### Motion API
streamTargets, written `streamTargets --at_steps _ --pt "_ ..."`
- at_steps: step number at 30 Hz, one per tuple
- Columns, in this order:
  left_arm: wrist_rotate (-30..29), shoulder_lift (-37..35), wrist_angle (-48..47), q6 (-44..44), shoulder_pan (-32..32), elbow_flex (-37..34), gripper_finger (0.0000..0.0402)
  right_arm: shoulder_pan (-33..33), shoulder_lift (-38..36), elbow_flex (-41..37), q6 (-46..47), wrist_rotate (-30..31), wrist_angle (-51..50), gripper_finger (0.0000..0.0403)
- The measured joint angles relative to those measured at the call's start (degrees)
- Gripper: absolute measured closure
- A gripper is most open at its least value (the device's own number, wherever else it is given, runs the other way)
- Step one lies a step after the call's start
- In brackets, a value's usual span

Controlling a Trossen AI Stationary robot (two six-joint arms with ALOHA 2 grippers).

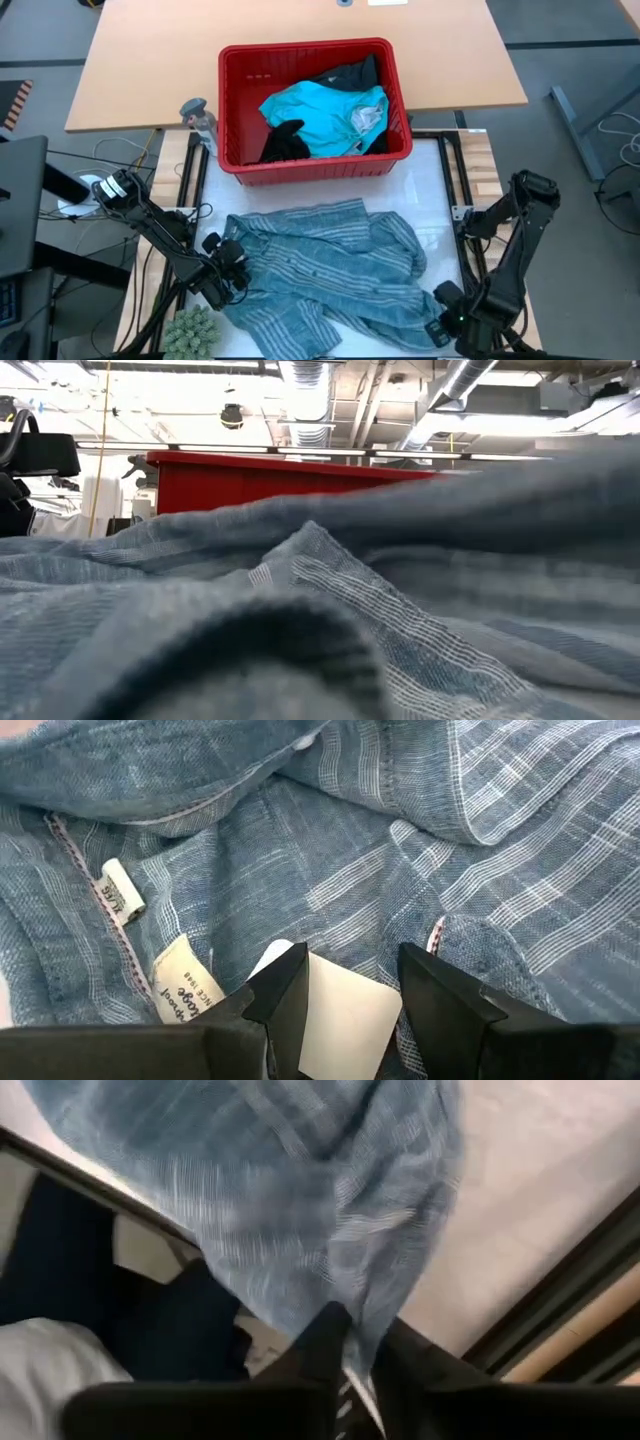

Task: Fold Laundry from Bin
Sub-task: Fold the patterned blue shirt

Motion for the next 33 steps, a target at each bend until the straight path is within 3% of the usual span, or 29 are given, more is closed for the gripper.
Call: streamTargets --at_steps 5,11,13,16,23,33 --pt "1.1 0.0 0.0 -1.8 0.0 0.0 0.0255 0.5 1.3 -0.1 -4.4 -0.7 -0.9 0.0223" --pt "1.0 0.0 0.3 -1.6 0.2 -0.4 0.0255 -3.4 -0.8 -0.1 -3.9 18.6 -16.9 0.0169" --pt "1.1 0.0 0.3 -1.6 0.2 -0.5 0.0255 -5.7 -0.4 -0.1 -3.6 21.1 -22.5 0.0167" --pt "1.2 0.0 0.5 -1.6 0.2 -0.5 0.0255 -10.4 0.3 -0.9 -7.3 18.7 -25.3 0.0166" --pt "1.1 0.0 1.7 -0.5 0.2 -0.5 0.0255 -18.0 0.3 -6.7 -10.4 17.5 -19.8 0.0165" --pt "0.1 0.0 1.7 0.0 0.2 -0.6 0.0255 -20.7 0.3 -14.9 -11.4 15.8 -14.8 0.0166"
